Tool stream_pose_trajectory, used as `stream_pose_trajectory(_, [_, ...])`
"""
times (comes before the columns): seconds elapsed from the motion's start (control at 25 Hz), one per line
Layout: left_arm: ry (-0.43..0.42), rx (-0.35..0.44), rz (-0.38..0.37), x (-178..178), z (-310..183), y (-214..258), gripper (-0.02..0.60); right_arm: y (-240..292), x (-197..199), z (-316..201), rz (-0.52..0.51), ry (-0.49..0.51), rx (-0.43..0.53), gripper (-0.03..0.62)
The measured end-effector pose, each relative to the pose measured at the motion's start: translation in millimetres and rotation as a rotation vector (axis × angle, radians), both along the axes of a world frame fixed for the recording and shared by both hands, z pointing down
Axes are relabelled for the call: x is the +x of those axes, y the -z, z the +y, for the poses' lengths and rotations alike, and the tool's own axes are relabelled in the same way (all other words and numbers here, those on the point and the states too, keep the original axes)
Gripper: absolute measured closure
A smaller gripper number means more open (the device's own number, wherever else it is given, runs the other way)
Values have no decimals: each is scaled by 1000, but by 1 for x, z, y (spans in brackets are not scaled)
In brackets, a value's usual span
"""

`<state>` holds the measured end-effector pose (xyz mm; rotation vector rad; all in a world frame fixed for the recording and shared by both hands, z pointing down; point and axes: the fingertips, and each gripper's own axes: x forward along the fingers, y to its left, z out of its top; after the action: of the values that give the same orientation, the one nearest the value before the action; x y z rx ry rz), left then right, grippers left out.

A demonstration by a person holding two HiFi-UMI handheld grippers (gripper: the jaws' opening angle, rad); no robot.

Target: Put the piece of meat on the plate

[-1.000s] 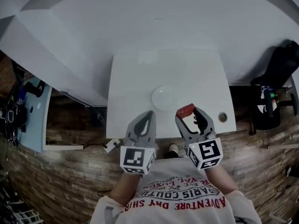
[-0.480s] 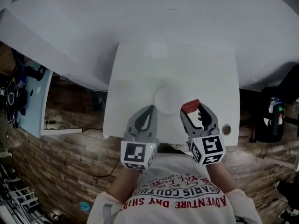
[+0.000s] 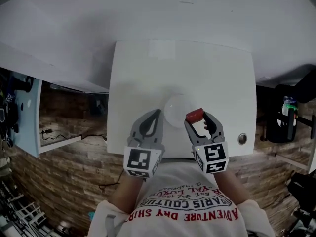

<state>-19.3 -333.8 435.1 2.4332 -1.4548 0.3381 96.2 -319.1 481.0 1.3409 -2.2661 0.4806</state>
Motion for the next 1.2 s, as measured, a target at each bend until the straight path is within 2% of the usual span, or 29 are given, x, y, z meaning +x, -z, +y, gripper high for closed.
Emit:
stream_pose_trajectory(0.36, [-16, -105, 9, -14, -15, -55, 574, -83, -15, -8, 84, 12, -194, 319])
stream_pose_trajectory(0.6, [-25, -155, 13, -19, -11, -77, 574, -124, -20, -10, 69, -9, -323, 319])
stream_pose_trajectory(0.76, [-30, -179, 18, -21, -7, -87, 574, -140, -25, -11, 102, -5, -364, 319])
stream_pose_trajectory(0.96, [-27, -191, 20, -24, -8, -94, 574, -148, -28, -17, 143, 2, -356, 319])
stream_pose_trajectory(1.2, [-18, -211, 17, -26, -5, -99, 574, -155, -29, -22, 134, -16, -375, 321])
